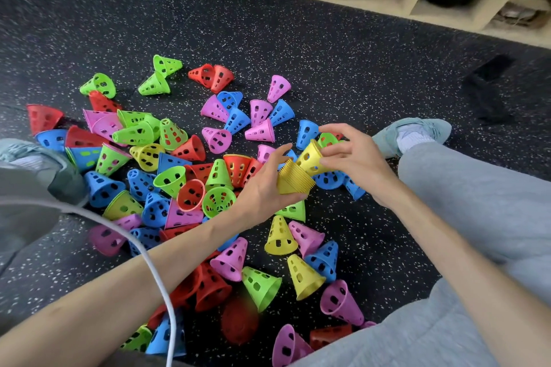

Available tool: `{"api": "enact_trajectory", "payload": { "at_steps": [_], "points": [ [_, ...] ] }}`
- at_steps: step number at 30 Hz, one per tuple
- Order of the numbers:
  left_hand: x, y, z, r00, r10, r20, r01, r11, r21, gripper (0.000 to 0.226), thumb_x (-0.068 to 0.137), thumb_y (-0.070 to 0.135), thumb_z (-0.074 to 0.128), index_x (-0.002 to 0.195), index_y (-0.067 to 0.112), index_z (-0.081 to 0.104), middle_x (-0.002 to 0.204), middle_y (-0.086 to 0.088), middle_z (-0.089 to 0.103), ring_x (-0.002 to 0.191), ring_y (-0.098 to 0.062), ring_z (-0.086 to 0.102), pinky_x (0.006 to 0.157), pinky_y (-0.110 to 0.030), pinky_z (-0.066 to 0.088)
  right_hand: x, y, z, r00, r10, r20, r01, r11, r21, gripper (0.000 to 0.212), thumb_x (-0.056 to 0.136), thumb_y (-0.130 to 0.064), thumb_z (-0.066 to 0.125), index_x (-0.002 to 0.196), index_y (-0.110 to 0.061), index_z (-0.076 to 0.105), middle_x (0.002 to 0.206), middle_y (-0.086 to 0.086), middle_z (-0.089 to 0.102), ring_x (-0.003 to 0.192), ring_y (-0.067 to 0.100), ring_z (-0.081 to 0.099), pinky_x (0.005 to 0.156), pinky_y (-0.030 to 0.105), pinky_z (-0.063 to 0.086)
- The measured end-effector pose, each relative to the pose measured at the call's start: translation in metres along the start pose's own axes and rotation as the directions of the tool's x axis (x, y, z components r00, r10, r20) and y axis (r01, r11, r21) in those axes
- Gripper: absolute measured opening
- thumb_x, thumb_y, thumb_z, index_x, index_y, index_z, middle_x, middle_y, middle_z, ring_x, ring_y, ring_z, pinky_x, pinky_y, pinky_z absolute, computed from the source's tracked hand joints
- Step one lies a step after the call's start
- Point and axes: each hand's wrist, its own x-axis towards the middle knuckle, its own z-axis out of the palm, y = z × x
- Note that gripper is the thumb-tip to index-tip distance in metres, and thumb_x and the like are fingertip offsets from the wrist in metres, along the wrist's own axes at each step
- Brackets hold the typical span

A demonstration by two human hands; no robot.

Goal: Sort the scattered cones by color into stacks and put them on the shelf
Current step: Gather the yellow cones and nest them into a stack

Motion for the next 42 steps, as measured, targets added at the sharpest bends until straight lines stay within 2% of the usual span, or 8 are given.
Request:
{"api": "enact_trajectory", "payload": {
  "at_steps": [8, 18, 21, 24, 27, 29, 36, 42],
  "points": [
    [0.002, 0.011, 0.002, 0.997, 0.034, -0.063, -0.037, 0.998, -0.058, 0.101, 0.076, 0.041, 0.088, 0.153, 0.036, 0.023, 0.150, 0.012, 0.048, 0.133, -0.007, 0.049, 0.108, -0.044, 0.047, 0.000, 0.000, 0.003, 0.995, -0.009, 0.096, 0.008, 1.000, 0.010, 0.053, 0.087, 0.001, 0.074, 0.132, -0.025, 0.065, 0.096, 0.002, 0.078, 0.095, 0.009, 0.074, 0.081, 0.015, 0.054],
    [0.001, 0.014, 0.008, 0.994, 0.068, -0.083, -0.071, 0.997, -0.032, 0.095, 0.077, 0.040, 0.088, 0.152, 0.033, 0.030, 0.145, 0.010, 0.054, 0.125, -0.008, 0.055, 0.102, -0.038, 0.050, 0.000, 0.005, 0.008, 0.990, -0.006, 0.139, 0.015, 0.998, -0.061, 0.034, 0.089, -0.011, 0.077, 0.120, -0.023, 0.072, 0.096, -0.002, 0.078, 0.097, 0.006, 0.073, 0.088, 0.023, 0.052],
    [0.001, 0.017, 0.009, 0.993, 0.027, -0.119, -0.036, 0.997, -0.074, 0.092, 0.076, 0.044, 0.088, 0.149, 0.037, 0.032, 0.138, 0.014, 0.057, 0.113, -0.011, 0.061, 0.094, -0.040, 0.053, -0.002, 0.006, 0.015, 0.987, 0.003, 0.161, 0.007, 0.998, -0.058, 0.041, 0.084, -0.015, 0.082, 0.119, -0.030, 0.067, 0.095, 0.001, 0.078, 0.090, 0.012, 0.075, 0.088, 0.034, 0.057],
    [0.001, 0.018, 0.009, 0.991, 0.008, -0.136, -0.020, 0.996, -0.089, 0.091, 0.078, 0.044, 0.087, 0.150, 0.035, 0.032, 0.135, 0.014, 0.058, 0.107, -0.014, 0.064, 0.090, -0.041, 0.054, -0.006, 0.002, 0.023, 0.984, -0.001, 0.180, 0.018, 0.995, -0.093, 0.047, 0.083, -0.011, 0.082, 0.120, -0.027, 0.058, 0.094, -0.002, 0.077, 0.083, 0.009, 0.072, 0.080, 0.027, 0.055],
    [-0.003, 0.014, 0.009, 0.991, -0.008, -0.131, -0.004, 0.996, -0.093, 0.089, 0.078, 0.041, 0.086, 0.150, 0.033, 0.033, 0.135, 0.008, 0.059, 0.111, -0.016, 0.063, 0.093, -0.043, 0.054, -0.007, 0.003, 0.031, 0.976, 0.018, 0.215, 0.013, 0.990, -0.141, 0.053, 0.082, -0.015, 0.083, 0.121, -0.032, 0.052, 0.104, 0.003, 0.074, 0.087, 0.016, 0.072, 0.079, 0.026, 0.057],
    [-0.006, 0.012, 0.010, 0.992, -0.015, -0.123, 0.004, 0.997, -0.082, 0.090, 0.078, 0.044, 0.086, 0.149, 0.033, 0.033, 0.140, 0.002, 0.059, 0.111, -0.018, 0.064, 0.095, -0.043, 0.054, -0.005, 0.005, 0.035, 0.975, 0.032, 0.221, 0.014, 0.979, -0.202, 0.053, 0.081, -0.022, 0.084, 0.119, -0.038, 0.050, 0.111, 0.005, 0.072, 0.093, 0.019, 0.072, 0.086, 0.037, 0.058],
    [-0.011, -0.004, 0.000, 0.987, -0.016, 0.157, 0.016, 1.000, 0.004, 0.114, 0.066, 0.055, 0.085, 0.156, 0.025, 0.021, 0.147, -0.009, 0.053, 0.122, -0.019, 0.060, 0.100, -0.039, 0.054, 0.000, 0.010, 0.034, 0.979, 0.075, 0.187, -0.016, 0.954, -0.299, 0.051, 0.081, -0.019, 0.083, 0.121, -0.031, 0.054, 0.113, 0.005, 0.067, 0.098, 0.022, 0.066, 0.092, 0.049, 0.055],
    [-0.026, -0.044, -0.010, 0.913, -0.117, 0.390, 0.000, 0.958, 0.286, 0.068, 0.082, 0.050, 0.081, 0.138, 0.023, 0.054, 0.136, 0.004, 0.062, 0.117, -0.014, 0.060, 0.101, -0.039, 0.050, -0.002, 0.017, 0.028, 0.980, 0.105, 0.172, -0.034, 0.926, -0.377, 0.052, 0.083, -0.015, 0.082, 0.125, -0.022, 0.053, 0.116, 0.006, 0.065, 0.096, 0.029, 0.068, 0.087, 0.051, 0.056]
  ]
}}
